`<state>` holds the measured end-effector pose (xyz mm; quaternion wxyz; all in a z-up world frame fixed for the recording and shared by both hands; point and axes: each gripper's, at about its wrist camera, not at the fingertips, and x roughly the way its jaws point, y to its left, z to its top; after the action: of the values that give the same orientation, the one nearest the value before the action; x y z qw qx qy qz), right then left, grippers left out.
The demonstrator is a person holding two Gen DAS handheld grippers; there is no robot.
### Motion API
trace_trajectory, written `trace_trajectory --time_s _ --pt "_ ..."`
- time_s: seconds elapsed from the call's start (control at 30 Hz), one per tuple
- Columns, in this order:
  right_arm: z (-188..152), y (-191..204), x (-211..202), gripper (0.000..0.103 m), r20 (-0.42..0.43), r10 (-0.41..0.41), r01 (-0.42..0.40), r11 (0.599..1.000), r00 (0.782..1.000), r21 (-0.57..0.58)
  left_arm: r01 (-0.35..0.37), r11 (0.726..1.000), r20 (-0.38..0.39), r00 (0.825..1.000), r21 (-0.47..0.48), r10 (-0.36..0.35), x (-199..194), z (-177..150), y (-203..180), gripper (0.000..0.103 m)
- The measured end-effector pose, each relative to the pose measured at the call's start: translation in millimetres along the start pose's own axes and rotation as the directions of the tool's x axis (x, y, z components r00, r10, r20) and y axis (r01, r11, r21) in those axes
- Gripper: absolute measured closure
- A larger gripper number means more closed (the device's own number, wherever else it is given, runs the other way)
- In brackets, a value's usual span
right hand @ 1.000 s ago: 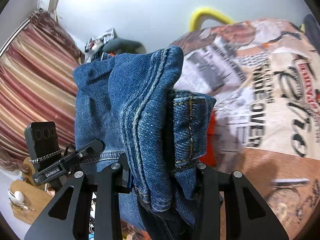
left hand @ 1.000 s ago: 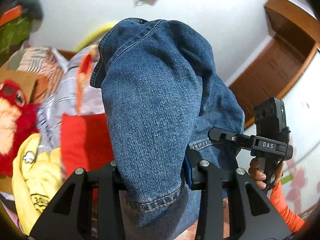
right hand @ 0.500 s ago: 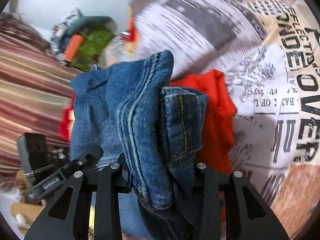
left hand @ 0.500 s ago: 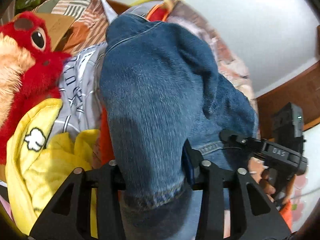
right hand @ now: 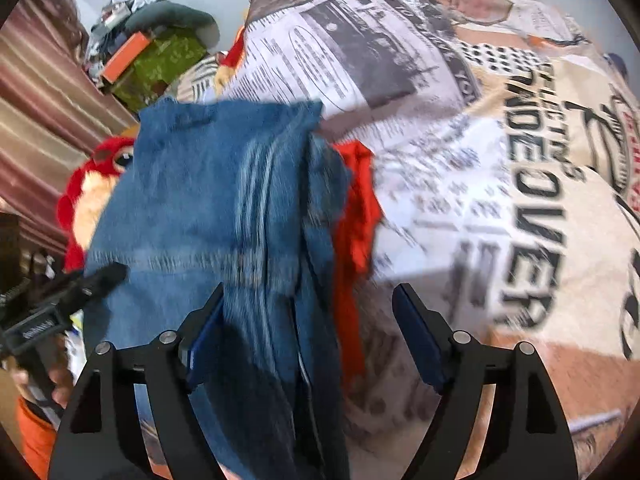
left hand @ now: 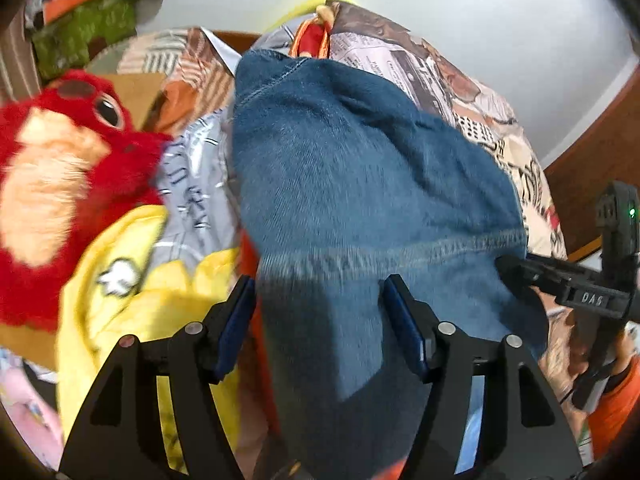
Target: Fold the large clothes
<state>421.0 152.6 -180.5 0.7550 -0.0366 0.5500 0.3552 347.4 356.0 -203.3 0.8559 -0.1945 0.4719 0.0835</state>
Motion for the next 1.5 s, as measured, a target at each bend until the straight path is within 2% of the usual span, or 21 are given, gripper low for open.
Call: trace_trajectory --time_s 0.13,0.33,0.47,0.57,0.67,0.73,0.77,0.87,0.9,1.03,1.13,1.2,1.27,1.33,1.37,1.4,1.47,1.5 --pt "-27 -2 -22 0.026 0.008 -0.057 0.057 0.997 0.998 -0.044 -0.023 1.0 0.008 1.0 0.017 0.023 -26 -27 -7 0.034" --pt "-62 11 -65 0.026 0.069 -0.138 0.146 0.982 0.988 -0.122 -0.092 0.994 0.037 0.995 0.062 0.09 -66 -67 -25 0.034" --pt "-78 34 -120 0.026 0.197 -0.119 0.152 0.976 0.973 -0.157 -0.131 0.986 0.145 0.983 0.107 0.115 -119 -82 -47 0.034" --pt "-86 55 -169 0.026 0.307 -0.082 0.138 0.976 0.948 -0.167 -0.133 0.983 0.25 0.963 0.127 0.098 -172 -87 -68 0.034" --pt "-95 77 -212 0.026 0.413 -0.042 0.127 0.975 0.91 -0.18 -0.108 0.985 0.367 0.929 0.138 0.05 -229 -94 -89 0.034" --pt "-107 90 -247 0.026 0.5 -0.009 0.121 0.974 0.866 -0.192 -0.098 0.984 0.443 0.896 0.149 0.023 -265 -101 -103 0.034" --pt "-115 97 -267 0.026 0.547 0.009 0.119 0.973 0.837 -0.199 -0.101 0.982 0.485 0.875 0.156 0.013 -283 -107 -110 0.034" --pt "-134 114 -300 0.026 0.638 0.05 0.116 0.97 0.768 -0.215 -0.123 0.975 0.592 0.806 0.184 -0.01 -327 -125 -133 0.034" --pt "-145 119 -314 0.026 0.674 0.063 0.12 0.968 0.736 -0.222 -0.127 0.973 0.626 0.78 0.192 -0.022 -341 -134 -140 0.034" --pt "-180 137 -344 0.026 0.768 0.096 0.148 0.959 0.633 -0.242 -0.13 0.969 0.702 0.71 0.21 -0.057 -372 -167 -159 0.034" --pt "-201 145 -354 0.026 0.806 0.11 0.155 0.958 0.582 -0.243 -0.182 0.963 0.768 0.64 0.199 -0.038 -388 -195 -171 0.034" --pt "-213 150 -353 0.026 0.822 0.099 0.168 0.959 0.56 -0.23 -0.193 0.962 0.79 0.612 0.195 -0.037 -393 -211 -175 0.034" --pt "-217 151 -349 0.026 0.828 0.082 0.181 0.959 0.555 -0.217 -0.19 0.962 0.795 0.604 0.197 -0.044 -394 -222 -178 0.034" --pt "-222 155 -343 0.026 0.841 0.05 0.213 0.958 0.539 -0.193 -0.196 0.962 0.795 0.606 0.189 -0.033 -392 -229 -178 0.032" --pt "-225 158 -340 0.024 0.846 0.033 0.235 0.954 0.532 -0.185 -0.204 0.962 0.795 0.606 0.18 -0.02 -390 -234 -180 0.027" --pt "-227 159 -340 0.018 0.849 0.021 0.25 0.951 0.528 -0.179 -0.21 0.963 0.799 0.601 0.171 -0.011 -389 -238 -180 0.023" --pt "-230 163 -336 0.012 0.858 -0.011 0.287 0.944 0.514 -0.16 -0.217 0.965 0.808 0.59 0.15 0.007 -387 -244 -179 0.006" --pt "-232 164 -337 0.007 0.861 -0.019 0.297 0.942 0.508 -0.155 -0.22 0.966 0.809 0.588 0.139 0.017 -386 -245 -178 0.003"
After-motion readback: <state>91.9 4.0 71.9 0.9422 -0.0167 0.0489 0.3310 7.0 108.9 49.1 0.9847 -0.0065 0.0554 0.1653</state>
